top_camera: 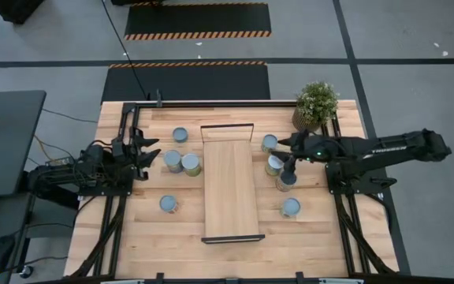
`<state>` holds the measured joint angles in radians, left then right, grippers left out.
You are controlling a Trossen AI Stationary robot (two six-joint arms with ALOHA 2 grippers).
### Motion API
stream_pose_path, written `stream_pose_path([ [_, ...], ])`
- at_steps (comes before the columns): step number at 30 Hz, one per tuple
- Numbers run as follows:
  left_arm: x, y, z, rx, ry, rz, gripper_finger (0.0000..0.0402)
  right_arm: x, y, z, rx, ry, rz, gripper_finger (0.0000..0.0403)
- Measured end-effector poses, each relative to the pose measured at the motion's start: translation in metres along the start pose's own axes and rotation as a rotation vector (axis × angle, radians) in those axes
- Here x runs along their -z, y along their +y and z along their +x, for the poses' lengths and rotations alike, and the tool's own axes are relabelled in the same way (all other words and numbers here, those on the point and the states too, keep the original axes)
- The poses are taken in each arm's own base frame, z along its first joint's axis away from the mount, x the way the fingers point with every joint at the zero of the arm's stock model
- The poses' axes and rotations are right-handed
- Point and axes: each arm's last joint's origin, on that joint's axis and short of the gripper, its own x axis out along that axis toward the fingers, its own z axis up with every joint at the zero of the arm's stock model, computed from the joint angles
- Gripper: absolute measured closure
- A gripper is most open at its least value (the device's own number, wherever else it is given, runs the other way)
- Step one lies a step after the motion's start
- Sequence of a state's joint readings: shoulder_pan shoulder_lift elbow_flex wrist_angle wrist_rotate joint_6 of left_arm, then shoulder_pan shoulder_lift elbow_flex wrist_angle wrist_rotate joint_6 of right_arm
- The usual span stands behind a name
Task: Pick and place cans onto a shelf
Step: Put the canned carrots on the shelf
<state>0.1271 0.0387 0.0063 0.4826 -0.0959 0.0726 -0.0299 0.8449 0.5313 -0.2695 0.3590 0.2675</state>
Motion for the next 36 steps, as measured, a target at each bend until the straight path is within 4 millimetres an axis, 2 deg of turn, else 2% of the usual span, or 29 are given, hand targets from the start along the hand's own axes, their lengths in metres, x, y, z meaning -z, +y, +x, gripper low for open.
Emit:
stream_pose_path([
  [7,0.001,0.000,0.000,0.001,0.010,-0.016,0.0229,-0.017,0.014,0.017,-0.061,0.128,-0.125,0.0061],
  [13,0.003,0.000,0.000,0.001,0.030,-0.037,0.0229,-0.025,0.022,0.030,-0.043,0.273,-0.195,0.0028],
  [25,0.003,-0.001,0.000,0.015,0.032,-0.087,0.0230,-0.039,0.035,0.053,-0.018,0.522,-0.255,0.0021],
  [36,0.007,-0.001,0.000,0.033,0.078,-0.163,0.0230,-0.022,0.038,0.071,-0.016,0.713,-0.359,0.0021],
])
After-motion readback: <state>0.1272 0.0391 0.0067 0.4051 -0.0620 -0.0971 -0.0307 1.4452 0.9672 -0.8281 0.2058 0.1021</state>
